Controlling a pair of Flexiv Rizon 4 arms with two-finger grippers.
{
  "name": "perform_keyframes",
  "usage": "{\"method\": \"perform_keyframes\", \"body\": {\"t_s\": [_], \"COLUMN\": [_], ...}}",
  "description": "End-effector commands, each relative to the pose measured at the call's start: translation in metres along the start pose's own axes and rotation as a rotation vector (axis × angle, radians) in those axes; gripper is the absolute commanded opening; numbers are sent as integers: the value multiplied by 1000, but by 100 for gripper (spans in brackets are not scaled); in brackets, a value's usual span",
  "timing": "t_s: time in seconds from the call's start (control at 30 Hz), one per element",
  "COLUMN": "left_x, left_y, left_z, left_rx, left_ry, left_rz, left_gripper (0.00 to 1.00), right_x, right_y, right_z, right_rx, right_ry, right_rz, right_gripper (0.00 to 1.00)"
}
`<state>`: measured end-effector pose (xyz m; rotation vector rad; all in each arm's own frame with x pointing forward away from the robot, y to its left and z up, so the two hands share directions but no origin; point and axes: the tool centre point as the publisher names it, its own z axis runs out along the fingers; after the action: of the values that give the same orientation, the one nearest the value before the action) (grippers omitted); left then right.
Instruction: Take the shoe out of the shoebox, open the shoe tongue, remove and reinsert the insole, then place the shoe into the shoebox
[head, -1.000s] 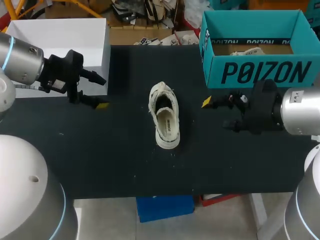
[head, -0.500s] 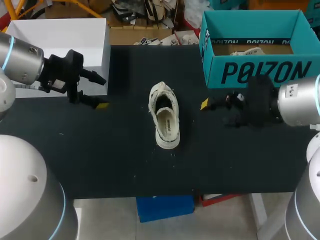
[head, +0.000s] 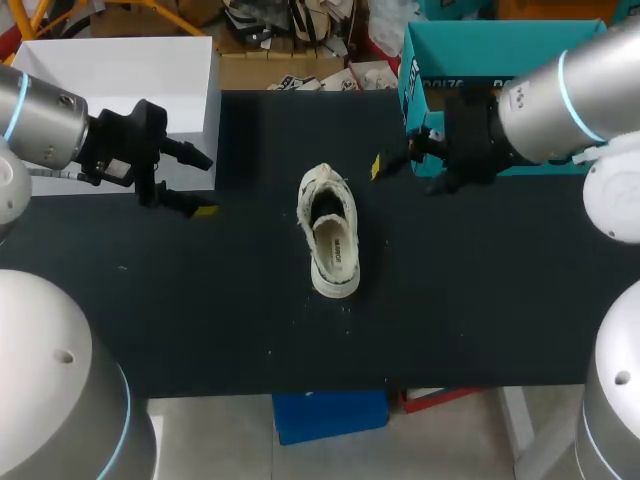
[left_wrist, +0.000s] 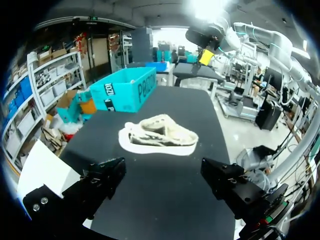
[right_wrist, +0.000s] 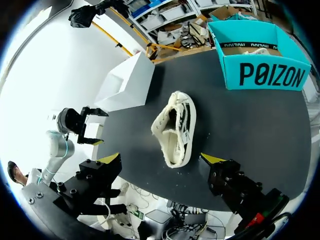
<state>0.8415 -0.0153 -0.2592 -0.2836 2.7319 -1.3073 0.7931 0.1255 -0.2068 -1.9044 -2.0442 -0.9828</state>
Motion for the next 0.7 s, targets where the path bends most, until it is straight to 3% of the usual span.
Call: {"method": "perform_keyframes", "body": {"t_s": [0.03, 0.6, 0.7], "left_x": [0, 0, 0], "left_y": [0, 0, 0], "left_z": [-1, -1, -1], "left_rx": [-6, -6, -6], "left_ry": [1, 1, 1], "left_rz": [-1, -1, -1], "left_gripper": [100, 100, 100], "right_x": [8, 8, 9], "right_y": [18, 18, 25], "right_z": [18, 18, 23], "right_rx": [37, 37, 119], "right_ry": [-174, -174, -216], "right_rz": [2, 2, -62], "right_gripper": [100, 100, 100]}}
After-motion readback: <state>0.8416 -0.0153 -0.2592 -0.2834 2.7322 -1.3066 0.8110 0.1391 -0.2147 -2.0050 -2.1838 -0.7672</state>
